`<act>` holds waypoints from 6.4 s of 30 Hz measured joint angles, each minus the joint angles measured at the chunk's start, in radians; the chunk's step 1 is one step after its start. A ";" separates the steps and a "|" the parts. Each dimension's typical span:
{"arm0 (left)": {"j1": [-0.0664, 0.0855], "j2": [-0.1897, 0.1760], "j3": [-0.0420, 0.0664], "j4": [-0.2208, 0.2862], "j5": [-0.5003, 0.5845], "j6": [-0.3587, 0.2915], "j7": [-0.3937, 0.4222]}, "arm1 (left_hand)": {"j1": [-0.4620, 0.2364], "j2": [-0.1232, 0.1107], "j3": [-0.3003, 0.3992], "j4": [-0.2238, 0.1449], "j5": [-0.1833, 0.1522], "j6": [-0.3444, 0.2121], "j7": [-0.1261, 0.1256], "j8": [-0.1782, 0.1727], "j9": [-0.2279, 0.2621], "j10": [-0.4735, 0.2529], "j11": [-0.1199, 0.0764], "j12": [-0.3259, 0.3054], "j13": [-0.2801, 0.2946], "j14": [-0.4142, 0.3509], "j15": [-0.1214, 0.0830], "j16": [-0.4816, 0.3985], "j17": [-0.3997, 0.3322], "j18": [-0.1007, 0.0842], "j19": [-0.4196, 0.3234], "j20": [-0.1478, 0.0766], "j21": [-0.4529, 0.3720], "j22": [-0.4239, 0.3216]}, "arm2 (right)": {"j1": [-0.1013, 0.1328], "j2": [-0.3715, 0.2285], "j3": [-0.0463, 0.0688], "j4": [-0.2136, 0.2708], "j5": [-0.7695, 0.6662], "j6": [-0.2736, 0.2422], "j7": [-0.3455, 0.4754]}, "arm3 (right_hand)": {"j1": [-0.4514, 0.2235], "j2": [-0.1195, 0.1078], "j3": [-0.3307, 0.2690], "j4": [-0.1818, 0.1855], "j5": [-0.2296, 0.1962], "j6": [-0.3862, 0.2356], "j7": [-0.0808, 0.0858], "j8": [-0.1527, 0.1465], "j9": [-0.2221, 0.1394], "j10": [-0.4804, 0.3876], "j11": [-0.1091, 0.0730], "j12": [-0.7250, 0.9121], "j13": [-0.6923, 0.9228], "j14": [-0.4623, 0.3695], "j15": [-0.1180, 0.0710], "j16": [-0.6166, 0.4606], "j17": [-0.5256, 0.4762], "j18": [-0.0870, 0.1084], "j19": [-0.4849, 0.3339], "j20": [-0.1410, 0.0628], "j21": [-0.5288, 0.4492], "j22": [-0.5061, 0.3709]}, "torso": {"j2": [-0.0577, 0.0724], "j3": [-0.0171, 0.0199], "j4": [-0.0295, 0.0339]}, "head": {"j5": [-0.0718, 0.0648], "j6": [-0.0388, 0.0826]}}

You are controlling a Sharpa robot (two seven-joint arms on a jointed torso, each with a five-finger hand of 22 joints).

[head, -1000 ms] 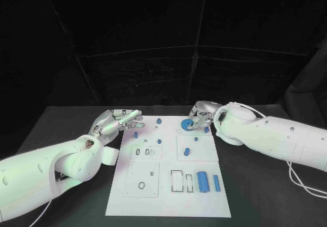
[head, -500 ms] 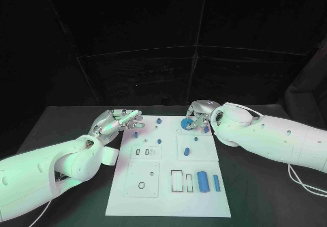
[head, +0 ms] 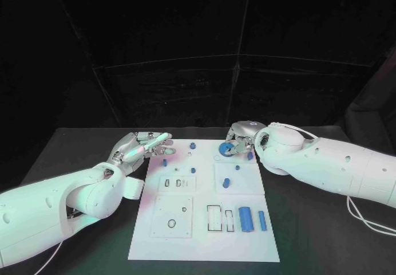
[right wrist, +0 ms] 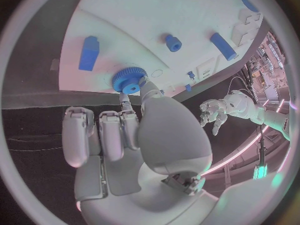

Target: Assemble the parts on the task board

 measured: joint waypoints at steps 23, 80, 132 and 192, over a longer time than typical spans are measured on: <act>0.000 -0.001 0.000 -0.001 0.000 0.003 -0.006 | 0.004 0.004 0.003 -0.003 0.000 0.000 0.000 -0.004 0.000 0.000 0.000 -0.004 -0.001 0.000 0.000 -0.004 0.001 0.000 0.000 0.000 -0.004 -0.001 | -0.005 -0.002 -0.003 0.067 0.034 -0.110 0.045 | -0.011 0.046 0.154 -0.055 0.000 0.068 -0.002 0.018 -0.002 0.002 -0.027 0.013 0.000 0.001 -0.017 0.011 0.000 0.000 0.010 -0.018 0.015 0.000 | 0.000 0.0002 0.0007 | 0.006 0.002; 0.001 -0.001 0.000 -0.015 0.000 0.003 -0.010 | 0.009 0.009 0.003 -0.008 0.000 0.000 0.000 -0.004 0.000 0.000 0.000 -0.004 0.000 0.000 0.000 -0.008 0.002 0.000 0.000 0.000 -0.004 -0.001 | -0.038 0.245 -0.008 -0.033 -0.054 -0.149 -0.120 | -0.152 -0.076 0.075 0.060 -0.064 -0.049 0.020 -0.038 0.000 0.005 0.016 -0.078 0.000 0.000 0.018 0.004 0.000 0.000 0.007 0.011 0.011 0.000 | 0.000 0.0004 0.0054 | 0.019 -0.006; 0.000 0.009 -0.001 -0.041 0.000 0.006 -0.012 | 0.013 0.013 0.003 -0.014 0.000 0.000 0.000 -0.004 0.000 0.000 0.000 -0.004 0.000 0.000 0.000 -0.012 0.005 0.000 0.000 0.000 -0.004 -0.003 | -0.100 -0.229 -0.010 0.028 0.395 -0.194 0.389 | -0.027 -0.043 0.021 0.005 0.060 -0.008 0.002 -0.028 0.003 0.002 0.012 -0.098 0.000 0.000 0.018 0.000 0.000 0.000 0.007 0.011 0.005 0.000 | -0.004 0.0089 -0.0127 | -0.017 -0.007; 0.000 0.007 -0.001 -0.047 0.000 0.008 -0.015 | 0.013 0.013 0.000 -0.017 0.000 0.000 0.000 -0.004 0.000 0.000 0.000 -0.008 0.000 0.000 0.000 -0.012 0.006 0.000 0.000 0.000 -0.004 -0.003 | -0.108 -0.209 -0.009 0.046 0.426 -0.247 0.404 | 0.019 0.072 0.187 -0.137 -0.064 0.150 -0.031 0.034 0.007 0.005 -0.052 -0.082 0.003 0.000 -0.040 0.000 0.000 0.000 0.005 -0.038 0.007 0.000 | -0.007 0.0076 -0.0061 | -0.024 -0.017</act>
